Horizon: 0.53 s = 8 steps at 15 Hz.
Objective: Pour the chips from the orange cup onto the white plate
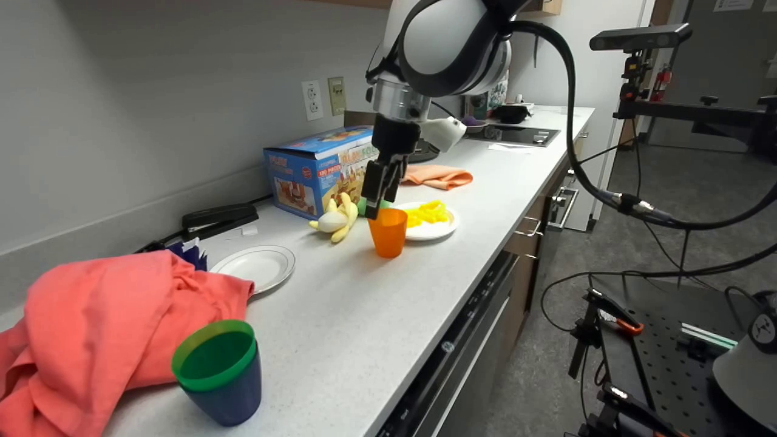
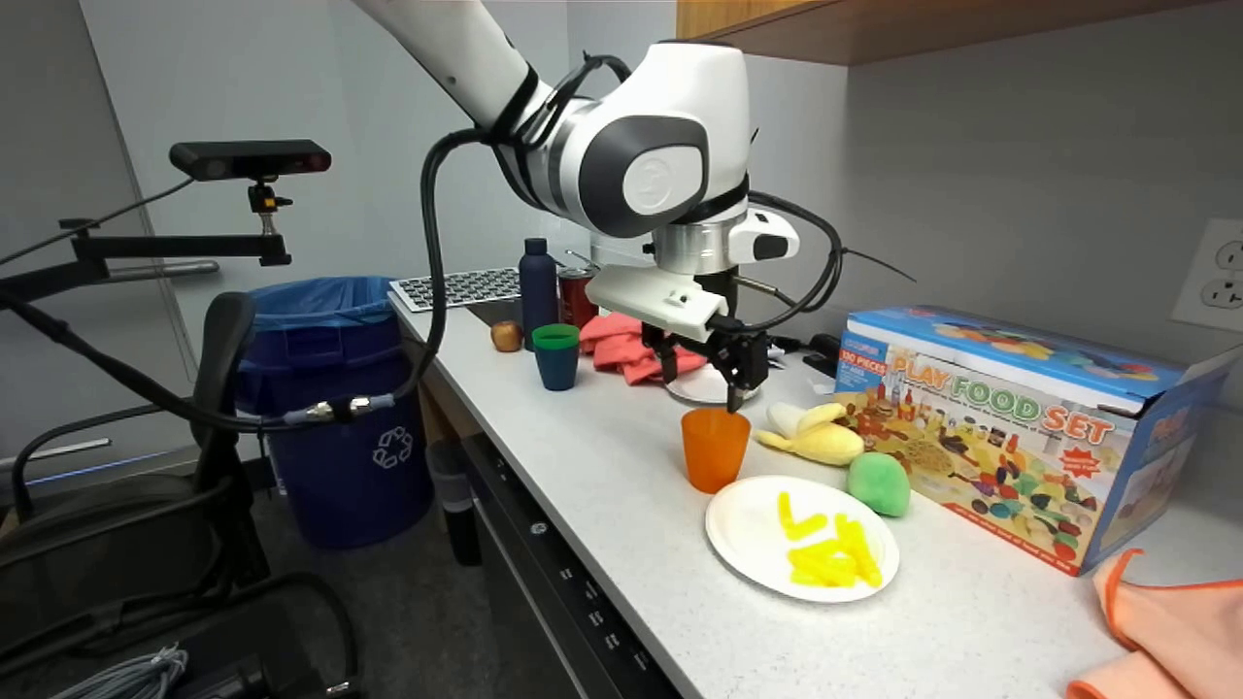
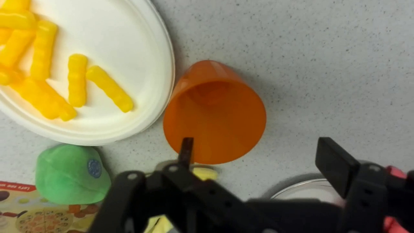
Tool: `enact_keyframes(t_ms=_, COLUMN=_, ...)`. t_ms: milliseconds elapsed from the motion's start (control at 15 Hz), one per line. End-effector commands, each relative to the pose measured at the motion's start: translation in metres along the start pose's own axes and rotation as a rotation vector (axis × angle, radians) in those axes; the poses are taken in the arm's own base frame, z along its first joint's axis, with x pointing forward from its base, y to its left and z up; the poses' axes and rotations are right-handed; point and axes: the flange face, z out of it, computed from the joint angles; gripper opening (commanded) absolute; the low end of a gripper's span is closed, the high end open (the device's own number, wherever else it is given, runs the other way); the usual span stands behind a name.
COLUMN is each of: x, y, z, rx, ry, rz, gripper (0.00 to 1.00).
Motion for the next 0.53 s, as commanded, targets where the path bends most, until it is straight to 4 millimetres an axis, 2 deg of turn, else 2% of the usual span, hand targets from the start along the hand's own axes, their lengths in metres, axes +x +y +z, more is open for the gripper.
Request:
enact_keyframes(t_ms=0, x=-0.001, y=-0.004, z=-0.023, rx=0.022, ry=-0.001, rz=0.006, gripper=1.00)
enact_keyframes(t_ms=267, x=-0.001, y=-0.006, z=-0.036, rx=0.035, ry=0.003, rz=0.023, gripper=1.00)
enact_keyframes(t_ms=333, x=0.000, y=-0.004, z=-0.023, rx=0.014, ry=0.004, rz=0.007, gripper=1.00)
enact_keyframes(t_ms=467, x=0.000, y=-0.004, z=-0.027, rx=0.019, ry=0.006, rz=0.010, gripper=1.00)
